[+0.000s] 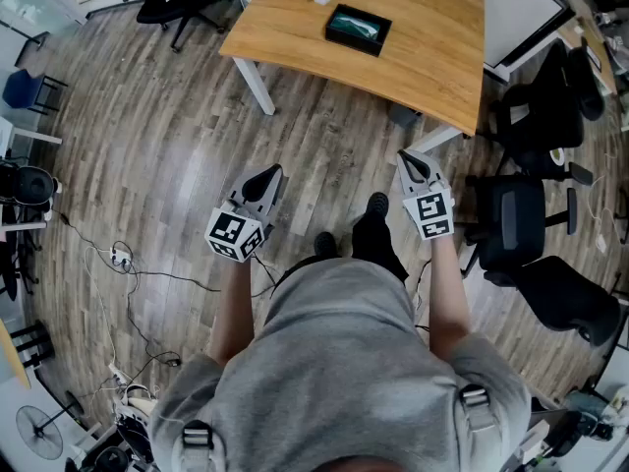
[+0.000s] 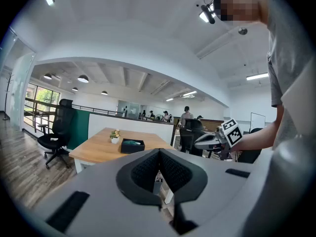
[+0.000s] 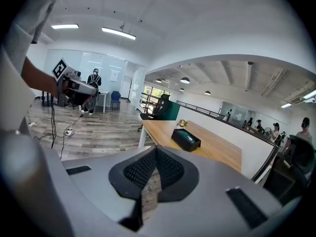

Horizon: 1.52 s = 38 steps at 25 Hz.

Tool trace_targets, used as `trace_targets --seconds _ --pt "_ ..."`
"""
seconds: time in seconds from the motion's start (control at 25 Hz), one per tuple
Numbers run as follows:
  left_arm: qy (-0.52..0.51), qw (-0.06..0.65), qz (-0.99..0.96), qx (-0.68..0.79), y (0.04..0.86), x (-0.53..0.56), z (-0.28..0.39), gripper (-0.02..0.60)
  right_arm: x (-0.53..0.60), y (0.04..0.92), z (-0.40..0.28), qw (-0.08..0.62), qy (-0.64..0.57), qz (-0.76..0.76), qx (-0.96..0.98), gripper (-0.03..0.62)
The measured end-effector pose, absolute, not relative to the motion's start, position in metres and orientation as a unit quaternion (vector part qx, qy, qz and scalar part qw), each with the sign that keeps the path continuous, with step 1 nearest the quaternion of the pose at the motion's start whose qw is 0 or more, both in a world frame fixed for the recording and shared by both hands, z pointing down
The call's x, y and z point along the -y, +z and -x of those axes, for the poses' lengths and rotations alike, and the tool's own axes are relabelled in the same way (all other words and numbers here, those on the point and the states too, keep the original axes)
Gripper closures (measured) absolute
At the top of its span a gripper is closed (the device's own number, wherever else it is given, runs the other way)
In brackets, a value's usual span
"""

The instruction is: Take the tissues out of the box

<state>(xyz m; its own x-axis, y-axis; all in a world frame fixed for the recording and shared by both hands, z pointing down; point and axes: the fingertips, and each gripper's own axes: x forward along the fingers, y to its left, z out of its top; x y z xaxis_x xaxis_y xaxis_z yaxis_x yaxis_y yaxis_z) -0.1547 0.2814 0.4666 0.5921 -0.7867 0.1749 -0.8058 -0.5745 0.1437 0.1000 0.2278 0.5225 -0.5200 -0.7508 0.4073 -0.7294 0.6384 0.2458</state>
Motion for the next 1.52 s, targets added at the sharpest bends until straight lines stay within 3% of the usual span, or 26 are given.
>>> trace_targets --seconds 1.12,1.52 --pt "0.07 0.081 -0.909 0.403 0.456 -0.288 0.107 0.56 -0.251 0.519 -0.108 0.228 -0.032 -0.428 0.874 0.589" --pt "0.065 0.087 -0.913 0.393 0.46 -0.293 0.104 0.558 -0.259 0.523 -0.1 0.228 -0.029 -0.411 0.882 0.501"
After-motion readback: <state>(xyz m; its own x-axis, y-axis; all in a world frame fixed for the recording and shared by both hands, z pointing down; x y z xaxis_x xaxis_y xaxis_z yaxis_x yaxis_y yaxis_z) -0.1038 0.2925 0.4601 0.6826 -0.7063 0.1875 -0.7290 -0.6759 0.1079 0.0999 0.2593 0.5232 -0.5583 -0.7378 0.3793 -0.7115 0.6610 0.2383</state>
